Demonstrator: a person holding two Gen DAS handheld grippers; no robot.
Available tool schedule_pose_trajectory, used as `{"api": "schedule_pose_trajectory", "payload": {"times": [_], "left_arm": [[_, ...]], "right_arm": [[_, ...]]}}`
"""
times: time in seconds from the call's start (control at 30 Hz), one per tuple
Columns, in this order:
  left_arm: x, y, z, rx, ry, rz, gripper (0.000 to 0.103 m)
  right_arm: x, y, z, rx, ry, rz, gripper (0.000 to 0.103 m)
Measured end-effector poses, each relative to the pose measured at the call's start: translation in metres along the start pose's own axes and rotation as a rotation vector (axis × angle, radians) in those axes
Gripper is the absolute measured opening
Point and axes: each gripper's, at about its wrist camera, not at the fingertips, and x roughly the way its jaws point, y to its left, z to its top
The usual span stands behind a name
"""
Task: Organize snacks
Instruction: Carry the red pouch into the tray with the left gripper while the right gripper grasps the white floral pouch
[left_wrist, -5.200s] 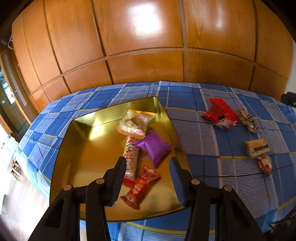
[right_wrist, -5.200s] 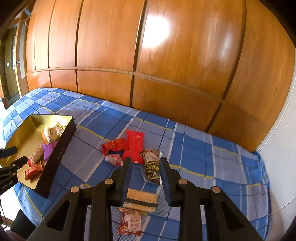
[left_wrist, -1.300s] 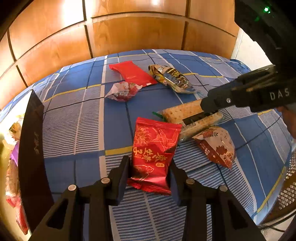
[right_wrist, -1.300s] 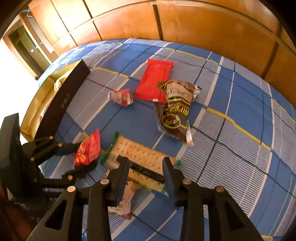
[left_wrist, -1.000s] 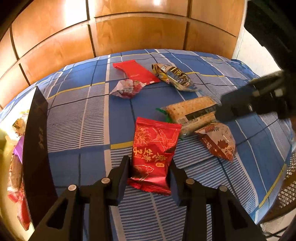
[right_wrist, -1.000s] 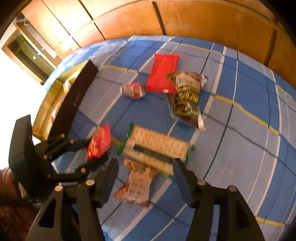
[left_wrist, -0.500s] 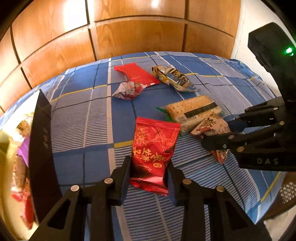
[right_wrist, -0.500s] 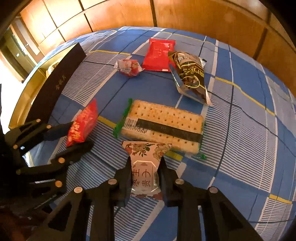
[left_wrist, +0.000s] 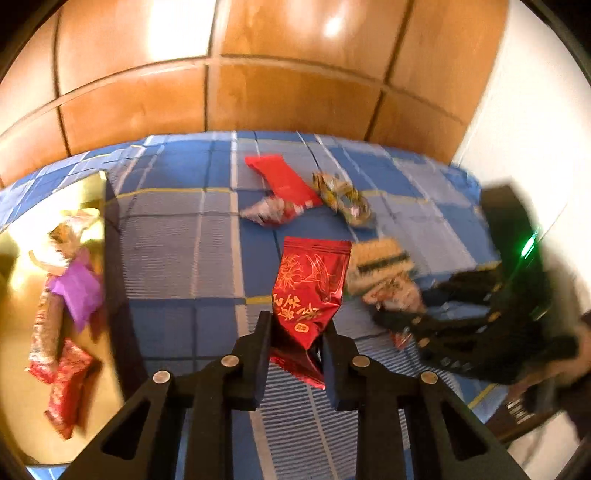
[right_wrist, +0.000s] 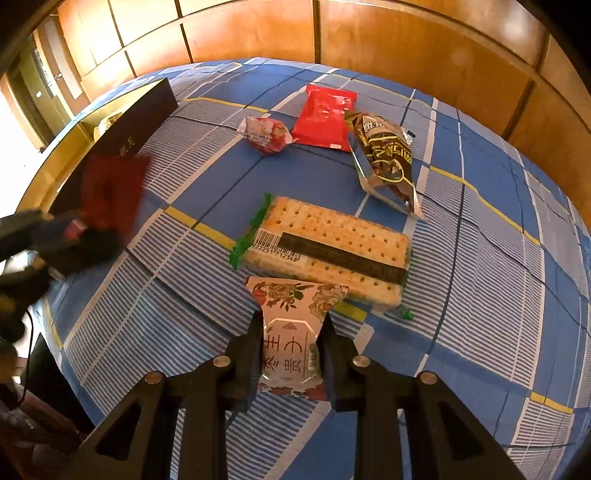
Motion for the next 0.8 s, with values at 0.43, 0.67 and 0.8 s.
{"api": "schedule_pose_trajectory", "payload": {"times": [0.43, 0.67, 0.8], "left_arm": [[-0.105, 0.151, 0.018, -0.361, -0.175, 0.226, 0.025], [-0.094, 0.21, -0.001, -0.493, -0.1, 0.321, 0.025], [-0.079, 0.225, 0.009, -0.474, -0.07, 0.347, 0.025]], "right_arm": [[-0.005, 0.004, -0.004, 0.008, -0.026, -0.008, 0.029], [-0.006, 0.005, -0.005, 0.003, -0.032, -0.018, 0.029], [-0.007, 0.005, -0.005, 0.009, -0.038, -0.019, 0.029]]}}
